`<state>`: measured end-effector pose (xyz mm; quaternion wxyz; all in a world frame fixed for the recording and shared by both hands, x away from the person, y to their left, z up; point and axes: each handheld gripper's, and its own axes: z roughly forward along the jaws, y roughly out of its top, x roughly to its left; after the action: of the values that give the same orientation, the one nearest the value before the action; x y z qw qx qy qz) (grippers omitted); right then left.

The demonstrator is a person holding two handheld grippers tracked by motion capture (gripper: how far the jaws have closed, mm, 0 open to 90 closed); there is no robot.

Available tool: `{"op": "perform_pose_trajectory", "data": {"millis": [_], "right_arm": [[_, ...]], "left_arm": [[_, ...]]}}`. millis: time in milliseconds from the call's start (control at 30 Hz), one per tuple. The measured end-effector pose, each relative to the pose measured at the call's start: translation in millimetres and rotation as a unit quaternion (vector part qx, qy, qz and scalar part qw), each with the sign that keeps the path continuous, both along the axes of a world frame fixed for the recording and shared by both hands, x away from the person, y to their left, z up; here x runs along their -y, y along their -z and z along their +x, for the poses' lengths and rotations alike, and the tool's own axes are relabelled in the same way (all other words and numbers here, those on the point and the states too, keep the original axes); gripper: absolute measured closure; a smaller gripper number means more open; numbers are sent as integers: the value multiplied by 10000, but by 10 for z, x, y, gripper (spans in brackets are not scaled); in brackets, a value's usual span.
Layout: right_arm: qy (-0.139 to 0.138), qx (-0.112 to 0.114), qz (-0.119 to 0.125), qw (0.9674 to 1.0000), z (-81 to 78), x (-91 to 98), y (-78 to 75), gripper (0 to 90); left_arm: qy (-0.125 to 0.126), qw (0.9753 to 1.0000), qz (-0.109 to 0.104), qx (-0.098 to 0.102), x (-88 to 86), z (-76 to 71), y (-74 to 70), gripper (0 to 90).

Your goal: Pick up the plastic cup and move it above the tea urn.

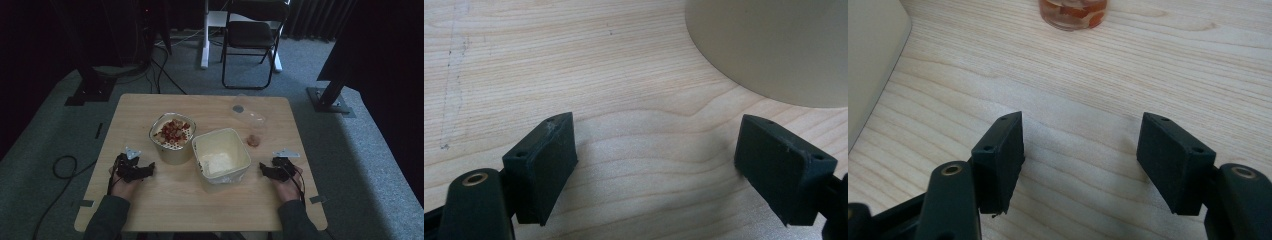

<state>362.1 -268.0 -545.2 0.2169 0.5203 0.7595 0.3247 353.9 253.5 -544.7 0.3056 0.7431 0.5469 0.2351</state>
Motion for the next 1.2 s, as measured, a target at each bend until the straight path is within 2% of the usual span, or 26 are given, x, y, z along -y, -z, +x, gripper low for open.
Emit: {"op": "perform_pose_trajectory", "data": {"millis": [367,833,1200], "right_arm": [[8,-19,-7,10000,3,-3,-4,349],[69,-277,-167,9995,48,40,-67,376],[-21,-182,-307,9994,106,96,-201,401]], "left_arm": [[-1,10000,0,1,0,0,0,173],[-2,10000,-2,2,0,0,0,173],[-2,10000,-2,2,0,0,0,173]]}}
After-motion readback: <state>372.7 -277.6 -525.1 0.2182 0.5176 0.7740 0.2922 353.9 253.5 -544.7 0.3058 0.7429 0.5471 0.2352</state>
